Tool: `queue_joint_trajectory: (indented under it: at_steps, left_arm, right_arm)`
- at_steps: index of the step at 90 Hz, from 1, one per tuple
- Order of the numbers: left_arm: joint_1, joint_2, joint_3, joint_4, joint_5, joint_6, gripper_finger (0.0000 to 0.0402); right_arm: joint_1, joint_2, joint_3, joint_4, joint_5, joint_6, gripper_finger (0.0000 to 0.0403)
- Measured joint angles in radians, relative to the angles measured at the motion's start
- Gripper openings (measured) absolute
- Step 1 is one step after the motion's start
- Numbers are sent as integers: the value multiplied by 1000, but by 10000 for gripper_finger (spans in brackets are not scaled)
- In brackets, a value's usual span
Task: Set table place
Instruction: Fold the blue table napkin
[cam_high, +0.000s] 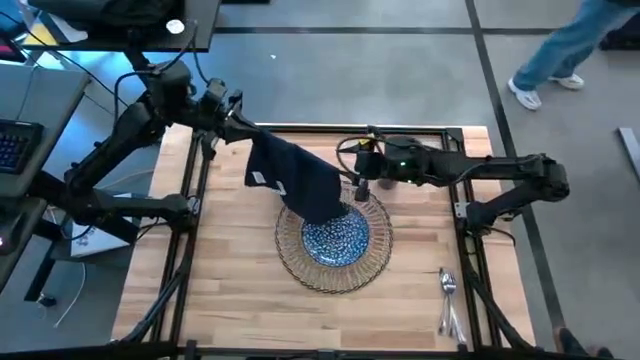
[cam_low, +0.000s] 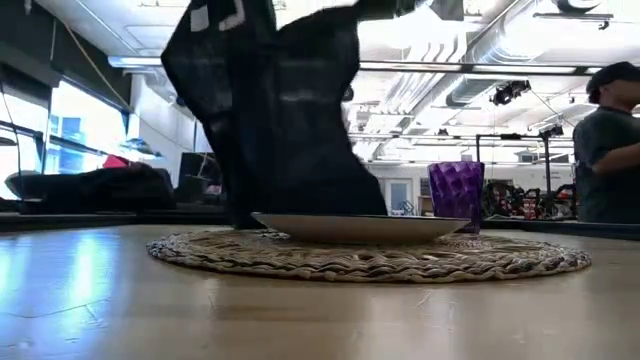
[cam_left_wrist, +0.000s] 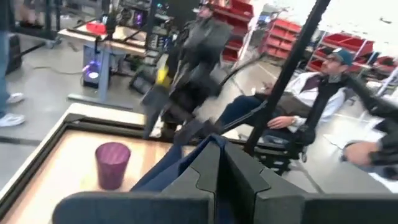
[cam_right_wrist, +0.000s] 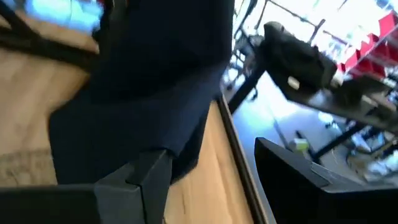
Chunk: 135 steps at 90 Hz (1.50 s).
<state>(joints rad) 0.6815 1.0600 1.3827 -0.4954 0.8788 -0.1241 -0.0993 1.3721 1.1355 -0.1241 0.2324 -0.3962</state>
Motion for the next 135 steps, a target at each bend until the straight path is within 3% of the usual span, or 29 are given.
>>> queue_joint_trajectory:
  at_steps: [36,56,100,135]
  left_arm:
    - [-8,-6,0,93,22,-116,0]
    - [-45,-14,0,193,44,-208,0]
    - [-157,-75,0,270,82,-315,0]
    - [-194,-129,0,270,69,-285,0]
  right_arm:
    - [0,89,-350,535,58,-71,197]
    - [8,261,-423,891,90,-174,197]
    - [-5,620,-143,1038,-15,-283,197]
    - [-1,821,121,1133,-297,-151,197]
